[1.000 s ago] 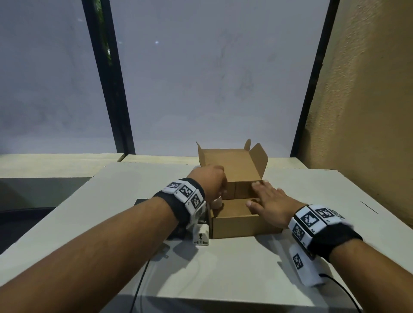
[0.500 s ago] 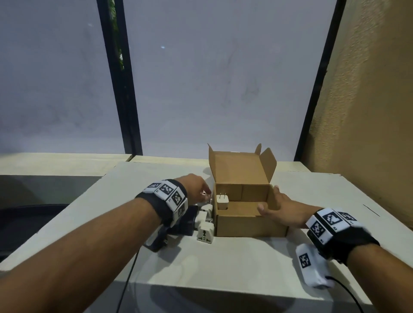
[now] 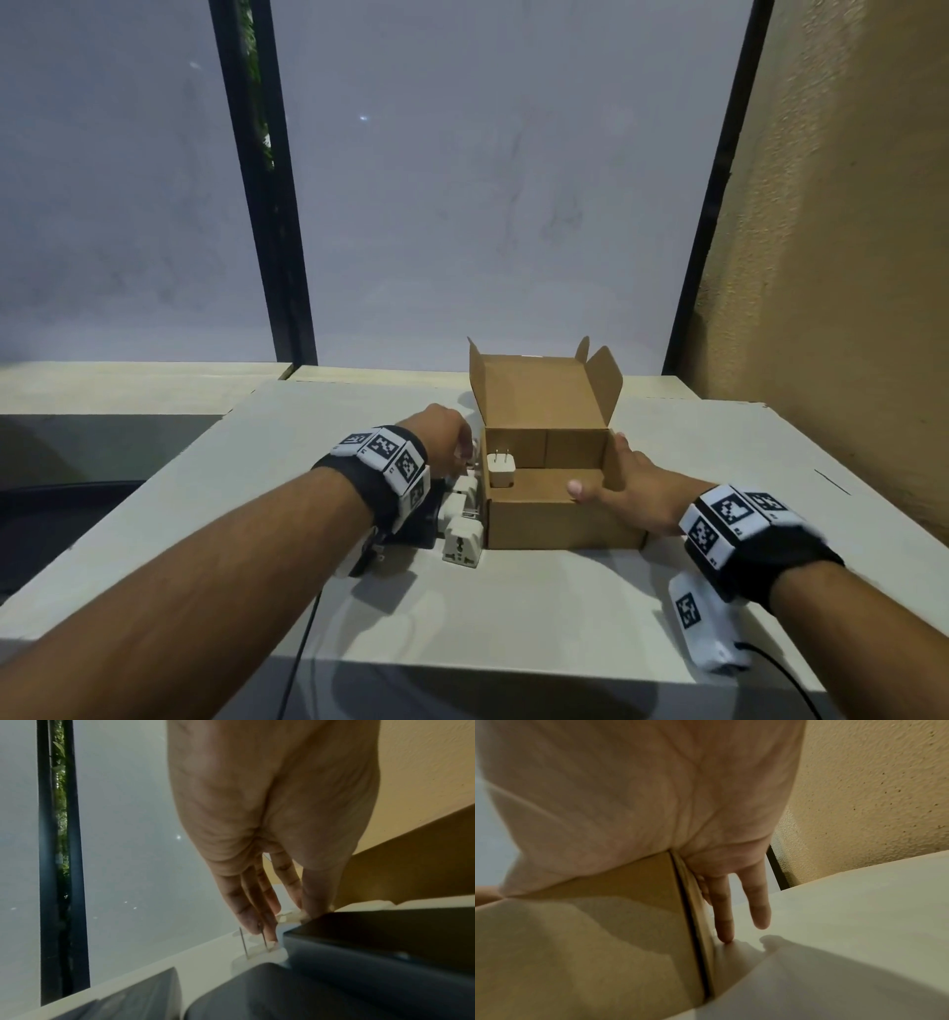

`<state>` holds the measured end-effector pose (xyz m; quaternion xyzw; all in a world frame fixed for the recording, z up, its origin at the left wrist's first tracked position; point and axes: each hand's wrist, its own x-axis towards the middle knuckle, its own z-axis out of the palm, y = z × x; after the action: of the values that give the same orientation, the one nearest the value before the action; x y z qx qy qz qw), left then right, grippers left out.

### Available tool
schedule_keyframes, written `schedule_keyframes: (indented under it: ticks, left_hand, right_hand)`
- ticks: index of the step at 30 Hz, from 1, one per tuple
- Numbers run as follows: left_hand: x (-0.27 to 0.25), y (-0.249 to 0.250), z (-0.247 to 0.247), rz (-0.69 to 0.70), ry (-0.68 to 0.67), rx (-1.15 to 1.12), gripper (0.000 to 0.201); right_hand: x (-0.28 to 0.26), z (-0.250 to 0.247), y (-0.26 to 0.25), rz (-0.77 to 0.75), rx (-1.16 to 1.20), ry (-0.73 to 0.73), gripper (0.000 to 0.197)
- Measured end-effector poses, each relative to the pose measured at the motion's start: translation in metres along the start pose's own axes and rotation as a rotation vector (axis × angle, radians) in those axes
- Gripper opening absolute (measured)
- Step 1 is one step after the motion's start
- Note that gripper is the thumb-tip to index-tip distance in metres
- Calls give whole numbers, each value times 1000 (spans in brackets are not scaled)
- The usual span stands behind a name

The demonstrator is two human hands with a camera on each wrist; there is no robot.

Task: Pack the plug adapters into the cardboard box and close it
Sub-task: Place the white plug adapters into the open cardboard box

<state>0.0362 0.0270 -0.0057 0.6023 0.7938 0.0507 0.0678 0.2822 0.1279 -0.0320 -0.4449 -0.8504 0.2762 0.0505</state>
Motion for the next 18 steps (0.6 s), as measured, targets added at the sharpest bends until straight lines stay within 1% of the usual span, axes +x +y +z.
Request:
schedule_keyframes:
  ticks: [2,6,7,8,10,12,14,18]
  left_hand:
    - [-1,-2,1,7,46,-34,28]
    - [-6,-3,-3,-9,157,-184,47]
    - [-7,-2,-6,-14,186,-215,49]
    - [-9,-1,-10,-21,216,-234,48]
    - [-10,1,-19,-18,283,-262,39]
    - [-10,4,-26,11,332,-311,34]
    - [-8,7,-30,55,352,-345,35]
    - [-10,19,-30,123,362,-437,29]
  right_hand:
    - [-1,0,-1,0,-5,-3,106]
    - [0,0,-2,14,-34,9,105]
    - [0,1,-2,14,-39,7,105]
    - [1,1,-1,13,-38,6,106]
    - [0,2,-2,9,-43,4,108]
    - [0,2,-2,13,-51,8,104]
    - [0,1,-1,9,-39,12,103]
    - [7,2,5,-6,-8,8,108]
